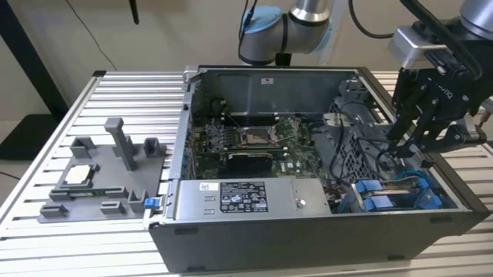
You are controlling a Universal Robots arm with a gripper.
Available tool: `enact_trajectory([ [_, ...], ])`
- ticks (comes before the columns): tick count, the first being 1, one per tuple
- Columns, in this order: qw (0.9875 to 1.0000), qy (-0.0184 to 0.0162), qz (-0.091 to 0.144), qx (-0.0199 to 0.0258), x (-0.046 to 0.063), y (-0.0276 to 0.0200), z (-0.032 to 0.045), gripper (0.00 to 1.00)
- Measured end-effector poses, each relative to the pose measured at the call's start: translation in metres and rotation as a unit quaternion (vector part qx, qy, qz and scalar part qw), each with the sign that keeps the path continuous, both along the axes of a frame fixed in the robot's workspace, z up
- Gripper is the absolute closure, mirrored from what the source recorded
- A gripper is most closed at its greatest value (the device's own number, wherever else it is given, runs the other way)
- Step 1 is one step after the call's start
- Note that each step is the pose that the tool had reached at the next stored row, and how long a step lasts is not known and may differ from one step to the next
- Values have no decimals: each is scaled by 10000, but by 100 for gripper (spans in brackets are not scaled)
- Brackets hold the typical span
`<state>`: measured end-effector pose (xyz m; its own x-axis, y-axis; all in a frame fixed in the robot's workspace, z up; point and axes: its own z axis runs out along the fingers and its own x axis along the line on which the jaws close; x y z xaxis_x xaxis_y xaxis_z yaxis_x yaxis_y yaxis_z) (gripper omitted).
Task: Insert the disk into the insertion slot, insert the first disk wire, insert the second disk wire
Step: 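Insert the disk into the insertion slot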
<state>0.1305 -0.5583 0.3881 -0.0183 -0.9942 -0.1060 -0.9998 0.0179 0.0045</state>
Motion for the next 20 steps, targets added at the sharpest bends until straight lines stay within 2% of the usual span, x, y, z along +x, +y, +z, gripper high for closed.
enact_trajectory([
  [1, 10000, 0, -2, 17, 0, 0, -5, 100],
  [4, 9999, 0, -10, 102, 1, 0, -6, 100],
  [5, 9999, 0, -10, 113, 1, 1, -6, 100],
  [10, 9999, 2, -11, 115, 2, -8, -15, 100],
  [12, 9999, 7, -10, 114, 6, -57, -22, 100],
  [17, 9999, 12, -11, 115, 15, -273, -58, 100],
  [20, 9999, 12, -8, 116, 23, -321, -113, 100],
])
